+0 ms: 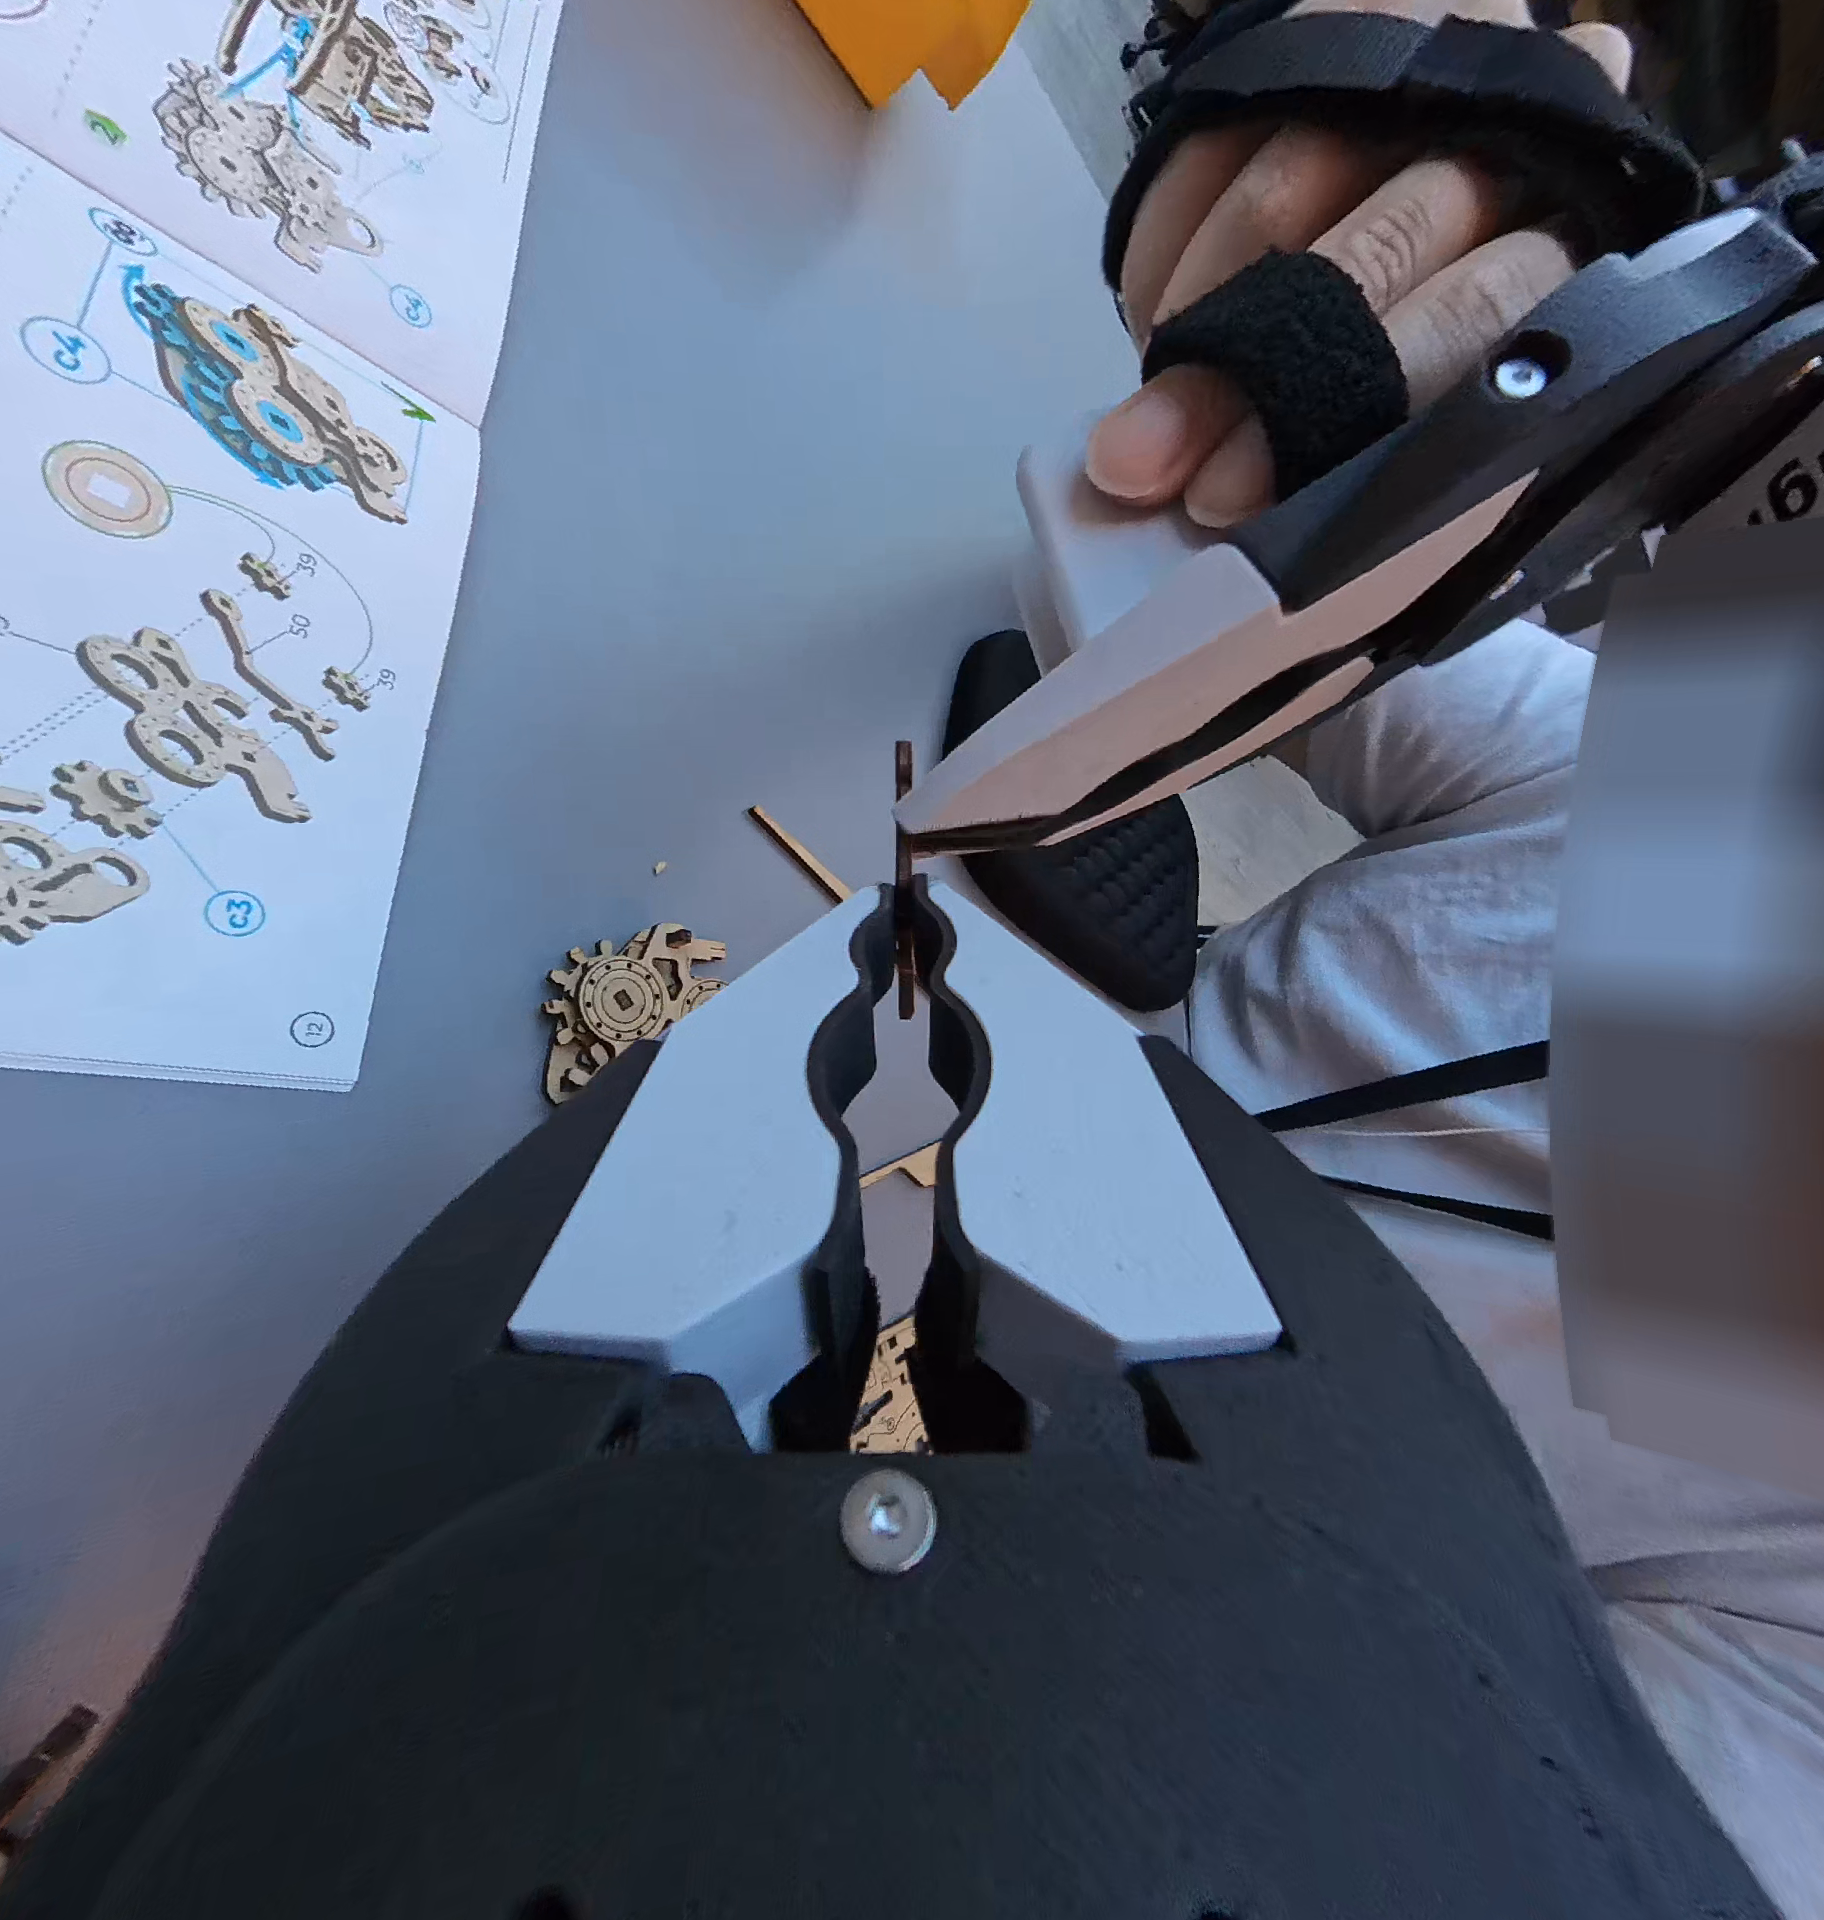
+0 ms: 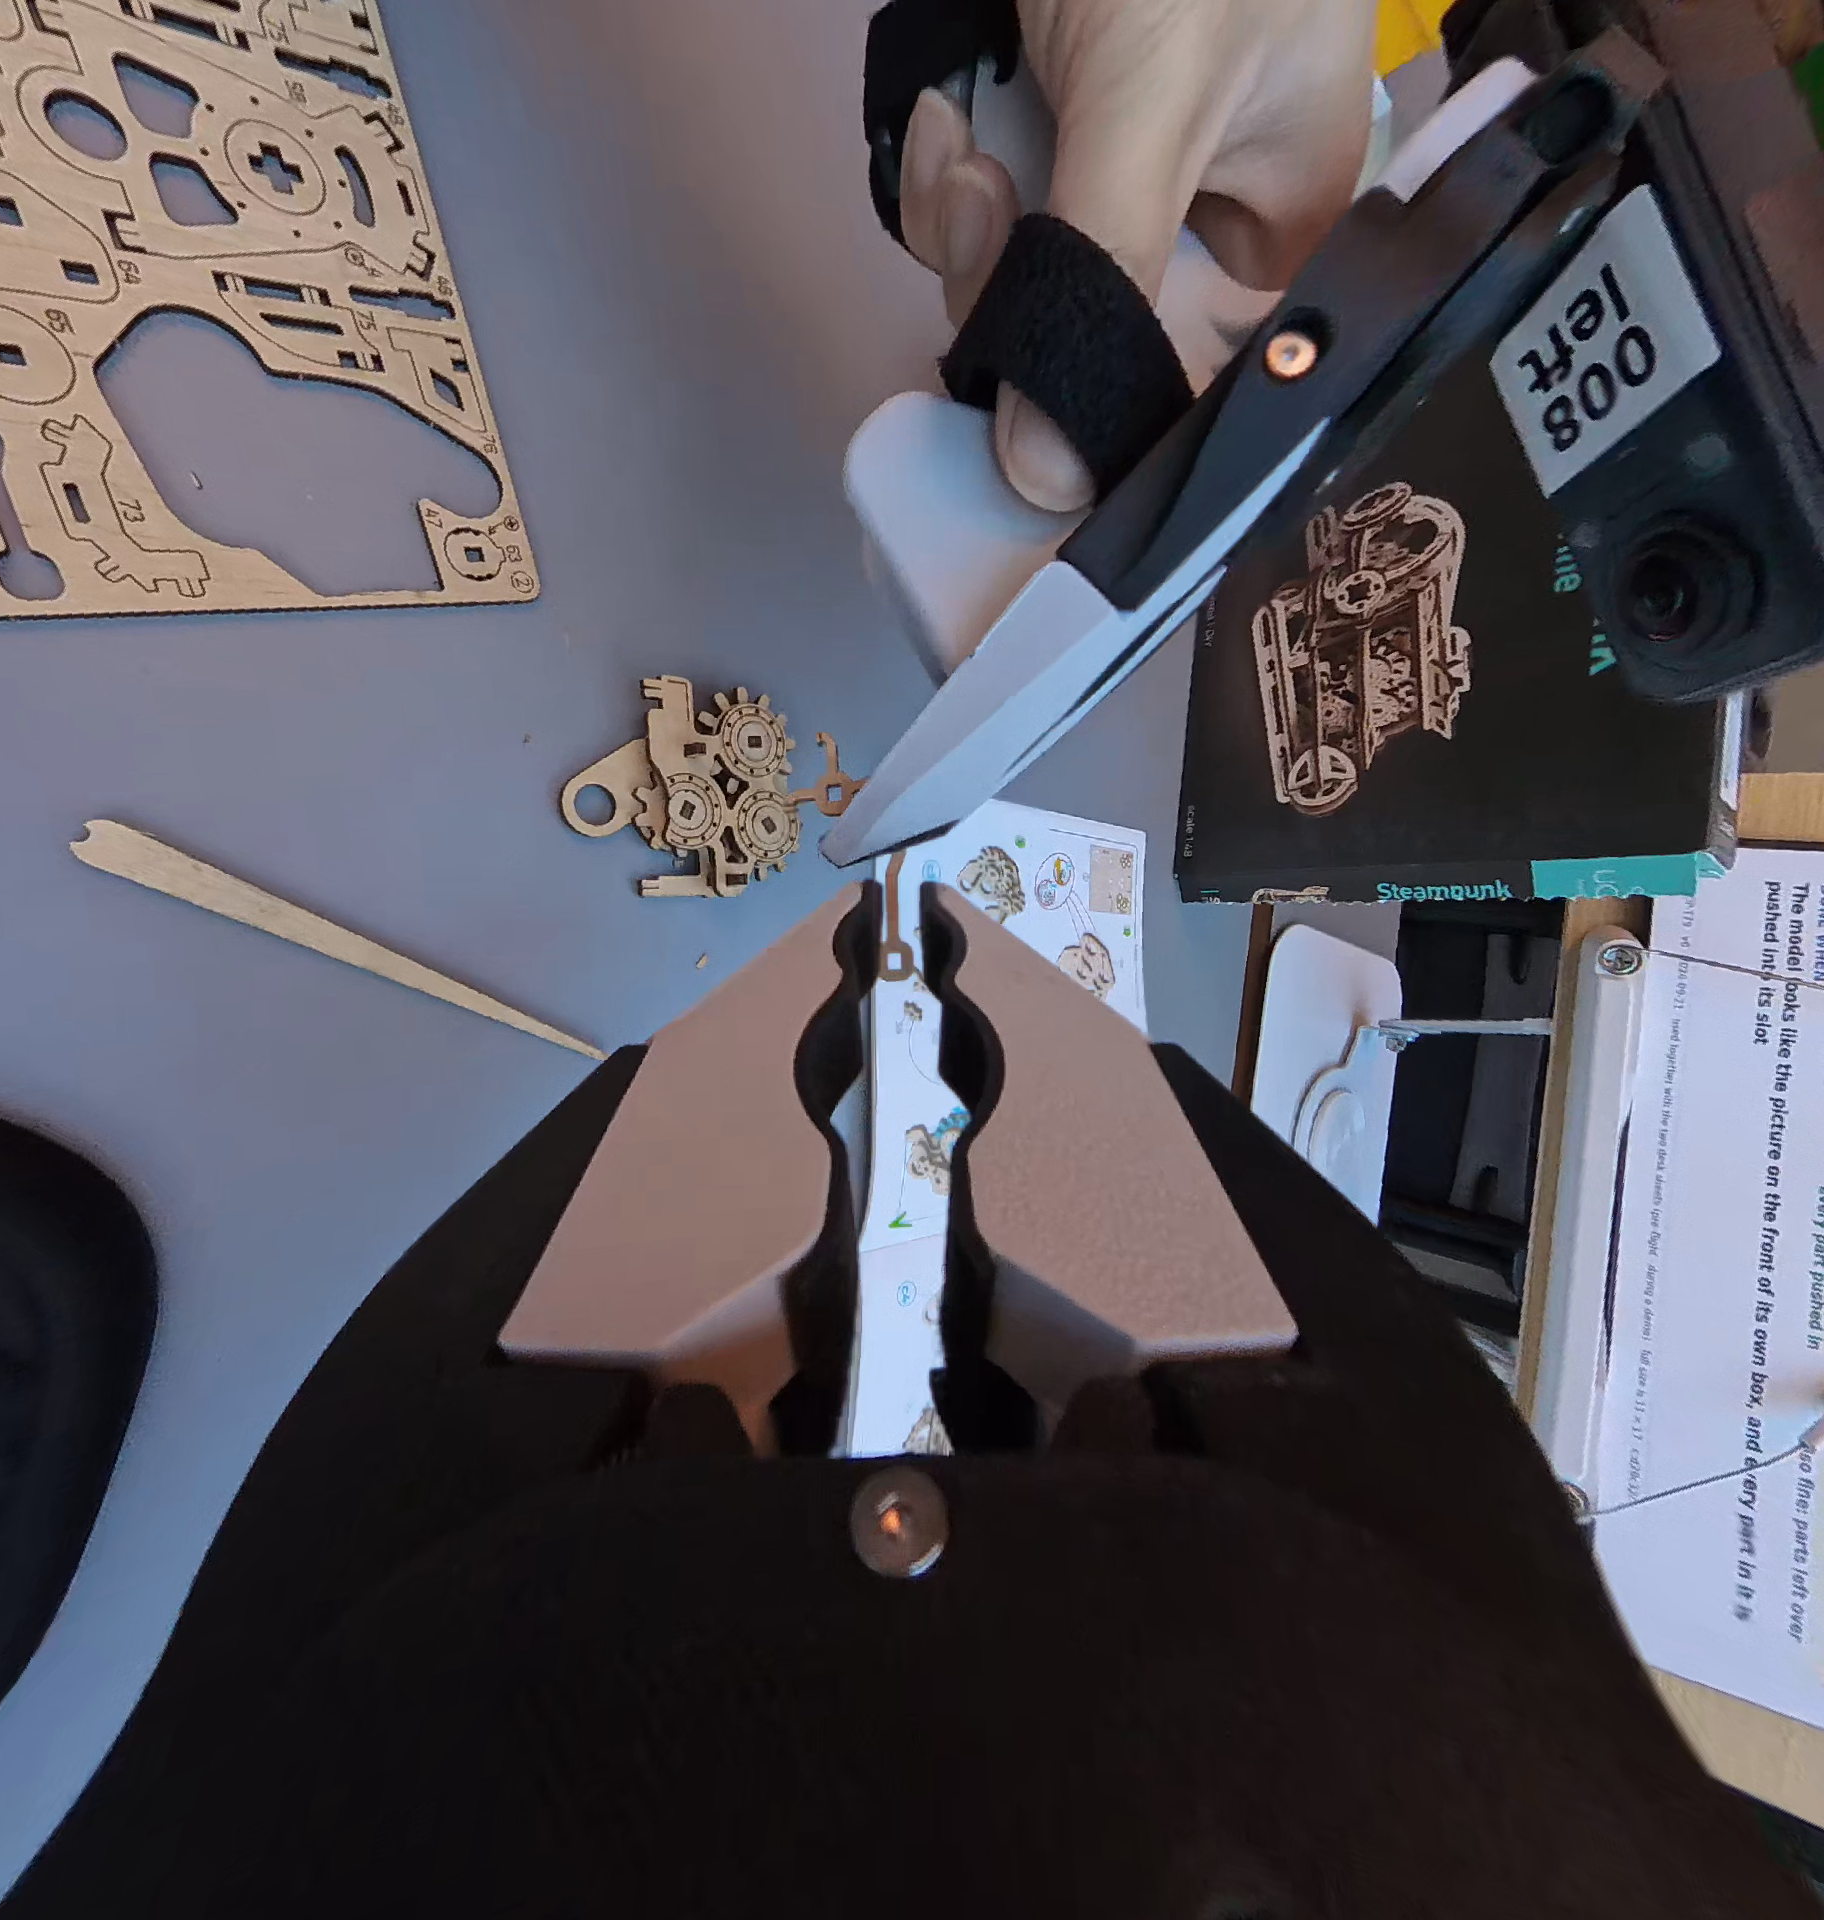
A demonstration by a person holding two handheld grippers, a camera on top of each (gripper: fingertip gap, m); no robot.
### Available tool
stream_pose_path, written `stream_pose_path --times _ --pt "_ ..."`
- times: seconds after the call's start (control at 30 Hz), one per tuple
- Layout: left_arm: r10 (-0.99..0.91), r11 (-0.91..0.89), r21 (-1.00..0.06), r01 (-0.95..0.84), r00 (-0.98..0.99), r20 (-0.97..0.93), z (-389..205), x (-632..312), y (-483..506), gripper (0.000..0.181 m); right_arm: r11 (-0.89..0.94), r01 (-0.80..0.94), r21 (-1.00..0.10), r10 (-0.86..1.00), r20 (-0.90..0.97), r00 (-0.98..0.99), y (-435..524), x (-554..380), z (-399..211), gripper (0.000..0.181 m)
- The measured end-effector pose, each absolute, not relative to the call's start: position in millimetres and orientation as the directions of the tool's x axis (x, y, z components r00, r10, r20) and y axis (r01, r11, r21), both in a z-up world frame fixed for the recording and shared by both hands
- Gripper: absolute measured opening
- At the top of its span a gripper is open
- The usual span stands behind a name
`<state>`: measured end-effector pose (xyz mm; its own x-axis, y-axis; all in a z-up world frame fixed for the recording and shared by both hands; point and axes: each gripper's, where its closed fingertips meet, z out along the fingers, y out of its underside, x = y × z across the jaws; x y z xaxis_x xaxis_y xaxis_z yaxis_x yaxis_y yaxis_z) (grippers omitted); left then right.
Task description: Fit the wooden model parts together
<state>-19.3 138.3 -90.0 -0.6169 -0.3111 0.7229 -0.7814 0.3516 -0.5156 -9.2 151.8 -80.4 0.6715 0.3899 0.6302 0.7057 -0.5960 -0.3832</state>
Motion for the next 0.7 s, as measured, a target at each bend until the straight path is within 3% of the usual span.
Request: stream_pose_path --times 0.07,0.17,0.5,0.7 --pt "-0.311 0.362 -0.518 -0.775 -0.624 0.717 -92 -19 143 0.000 -0.580 0.692 -0.429 0.370 0.619 0.693 150 -6 -76 0.014" --pt "-0.305 0.341 -0.500 -0.796 -0.597 0.742 -91 -17 147 0.000 -0.533 0.712 -0.458 0.405 0.601 0.689 141 -7 -77 0.012" --pt "-0.300 0.251 -0.338 -0.907 -0.405 0.864 -103 -29 156 0.000 -0.573 0.706 -0.416 0.419 0.591 0.689 130 13 -93 0.011" --pt "-0.311 0.225 -0.327 -0.918 -0.385 0.869 -105 -25 156 0.000 -0.558 0.697 -0.451 0.402 0.587 0.702 123 16 -90 0.011"
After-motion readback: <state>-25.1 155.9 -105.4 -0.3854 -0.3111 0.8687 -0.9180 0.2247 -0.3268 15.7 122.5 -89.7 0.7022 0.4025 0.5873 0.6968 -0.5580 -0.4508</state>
